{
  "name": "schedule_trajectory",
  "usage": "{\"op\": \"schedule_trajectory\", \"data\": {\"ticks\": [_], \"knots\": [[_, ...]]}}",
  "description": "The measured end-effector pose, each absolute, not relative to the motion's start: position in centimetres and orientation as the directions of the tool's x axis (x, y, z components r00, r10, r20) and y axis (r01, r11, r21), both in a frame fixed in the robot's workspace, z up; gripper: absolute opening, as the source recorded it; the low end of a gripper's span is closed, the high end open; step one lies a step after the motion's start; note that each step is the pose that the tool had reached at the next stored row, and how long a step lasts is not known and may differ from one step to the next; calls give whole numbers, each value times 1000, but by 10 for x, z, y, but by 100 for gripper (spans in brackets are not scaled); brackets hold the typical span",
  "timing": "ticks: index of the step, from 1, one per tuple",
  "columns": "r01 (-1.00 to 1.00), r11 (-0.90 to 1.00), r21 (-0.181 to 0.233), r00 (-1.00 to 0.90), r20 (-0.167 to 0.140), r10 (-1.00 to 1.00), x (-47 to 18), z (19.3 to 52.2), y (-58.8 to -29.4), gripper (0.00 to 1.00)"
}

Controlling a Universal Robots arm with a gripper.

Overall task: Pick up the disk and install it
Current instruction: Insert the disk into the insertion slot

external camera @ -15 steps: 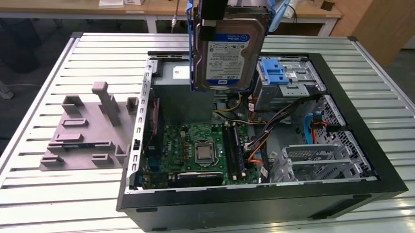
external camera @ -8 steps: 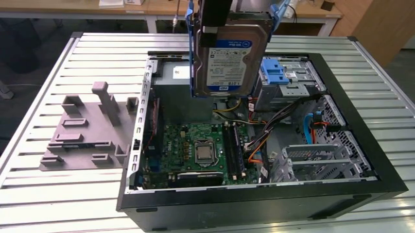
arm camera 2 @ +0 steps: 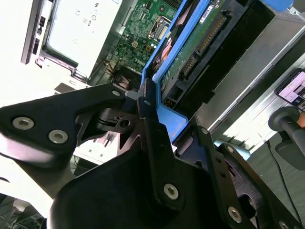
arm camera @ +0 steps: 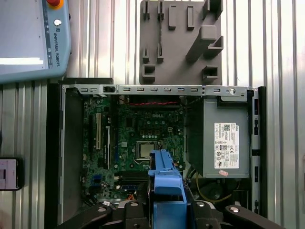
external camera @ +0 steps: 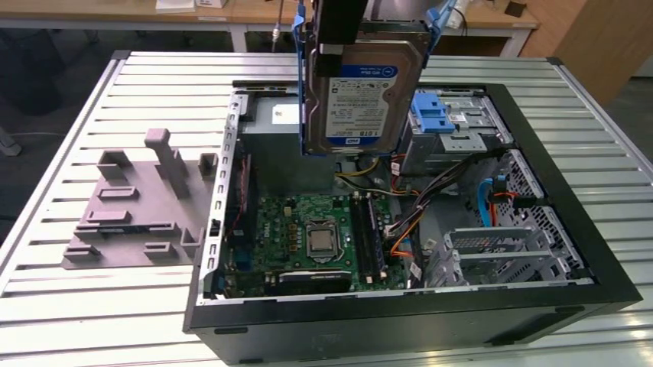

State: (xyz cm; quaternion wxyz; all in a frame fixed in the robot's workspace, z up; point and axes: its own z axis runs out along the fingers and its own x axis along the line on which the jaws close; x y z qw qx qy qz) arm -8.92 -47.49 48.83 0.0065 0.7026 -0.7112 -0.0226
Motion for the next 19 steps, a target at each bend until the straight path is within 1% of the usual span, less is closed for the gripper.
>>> {"op": "schedule_trajectory", "data": {"ticks": [13, 19], "knots": [[-999, 12, 41, -13, -22, -1000, -78, 488, -475, 36], [-999, 12, 41, -13, -23, -1000, -76, 486, -490, 36]]}}
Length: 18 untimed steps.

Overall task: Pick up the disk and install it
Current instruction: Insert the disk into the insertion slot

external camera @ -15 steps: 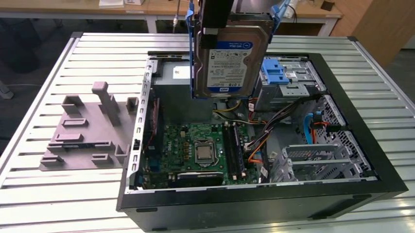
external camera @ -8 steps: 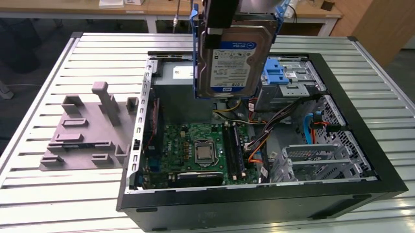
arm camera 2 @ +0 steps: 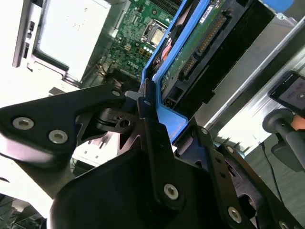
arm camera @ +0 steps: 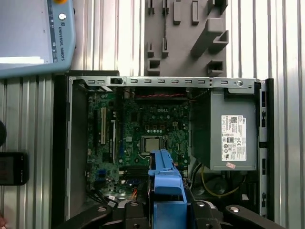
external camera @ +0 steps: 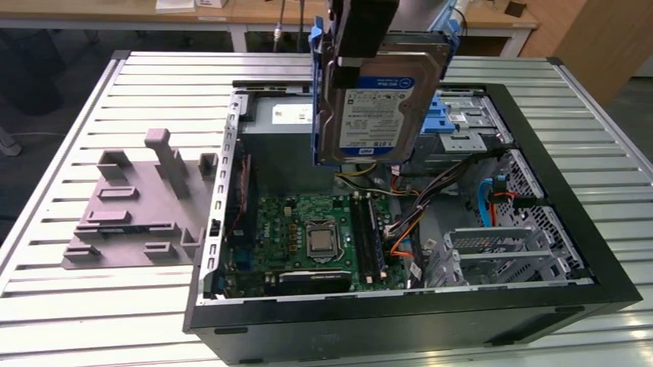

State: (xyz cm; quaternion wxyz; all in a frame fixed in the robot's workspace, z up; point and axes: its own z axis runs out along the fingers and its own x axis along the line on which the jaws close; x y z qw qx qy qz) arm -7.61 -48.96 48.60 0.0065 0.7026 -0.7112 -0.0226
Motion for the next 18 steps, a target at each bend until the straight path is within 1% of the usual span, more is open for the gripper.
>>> {"op": "schedule_trajectory", "data": {"ticks": [5, 12, 18], "knots": [[-999, 12, 41, -13, -23, -1000, -72, 485, -501, 36], [-999, 12, 42, -13, -23, -1000, -47, 483, -503, 36], [-999, 12, 42, -13, -22, -1000, -42, 481, -509, 36]]}}
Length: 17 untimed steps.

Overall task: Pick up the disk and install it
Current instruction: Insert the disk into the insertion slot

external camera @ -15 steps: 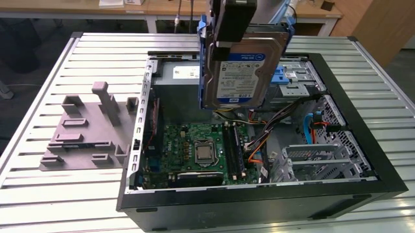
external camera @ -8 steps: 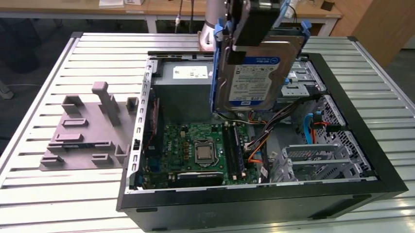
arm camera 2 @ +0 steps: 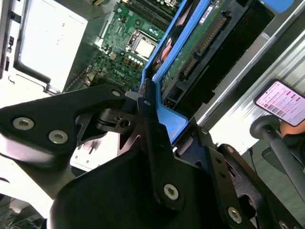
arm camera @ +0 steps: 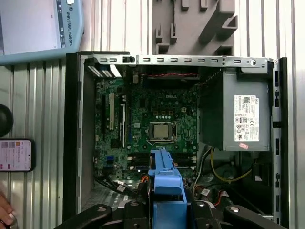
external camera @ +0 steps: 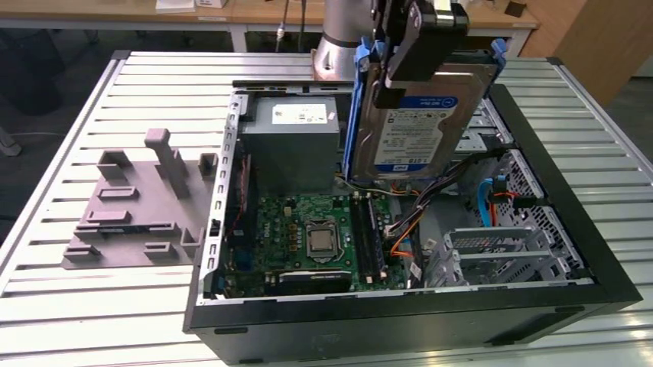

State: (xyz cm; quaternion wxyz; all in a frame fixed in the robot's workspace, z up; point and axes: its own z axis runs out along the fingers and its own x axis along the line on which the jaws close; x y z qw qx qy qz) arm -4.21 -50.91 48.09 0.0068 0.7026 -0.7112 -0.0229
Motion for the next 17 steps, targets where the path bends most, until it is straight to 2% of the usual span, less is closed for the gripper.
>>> {"op": "schedule_trajectory", "data": {"ticks": [5, 17], "knots": [[-999, 12, 42, -13, -22, -1000, -41, 479, -524, 36], [-999, 12, 42, -13, -22, -1000, -20, 475, -534, 36]]}}
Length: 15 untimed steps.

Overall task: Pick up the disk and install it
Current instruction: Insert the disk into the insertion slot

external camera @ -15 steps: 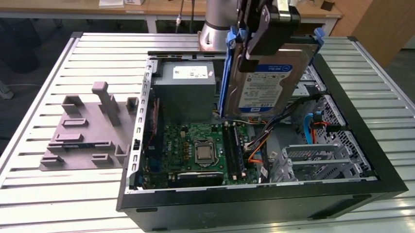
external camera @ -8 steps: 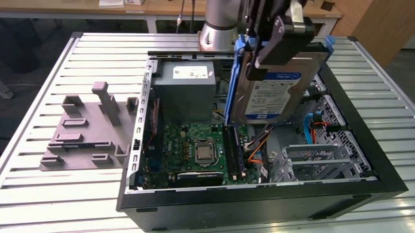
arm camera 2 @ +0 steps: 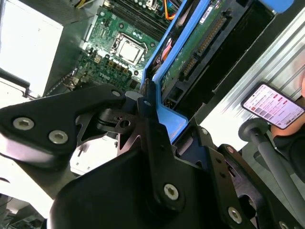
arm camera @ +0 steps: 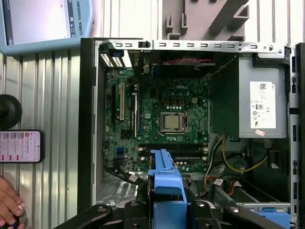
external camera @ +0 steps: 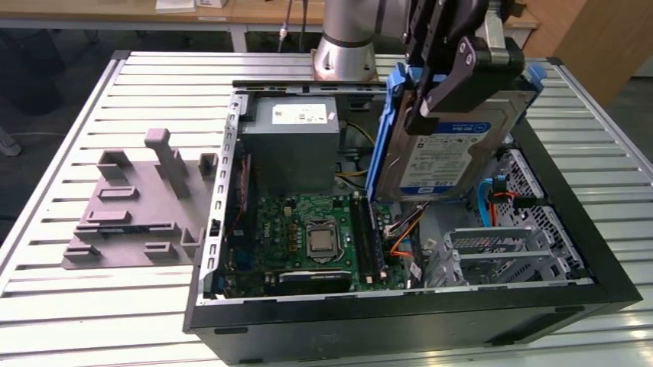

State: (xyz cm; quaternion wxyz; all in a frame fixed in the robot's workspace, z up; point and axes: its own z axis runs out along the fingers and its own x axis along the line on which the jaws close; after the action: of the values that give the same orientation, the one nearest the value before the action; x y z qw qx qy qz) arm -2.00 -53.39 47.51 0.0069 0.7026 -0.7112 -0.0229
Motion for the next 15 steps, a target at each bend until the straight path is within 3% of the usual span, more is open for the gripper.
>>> {"op": "schedule_trajectory", "data": {"ticks": [15], "knots": [[-999, 12, 42, -13, -22, -1000, -20, 475, -536, 36]]}}
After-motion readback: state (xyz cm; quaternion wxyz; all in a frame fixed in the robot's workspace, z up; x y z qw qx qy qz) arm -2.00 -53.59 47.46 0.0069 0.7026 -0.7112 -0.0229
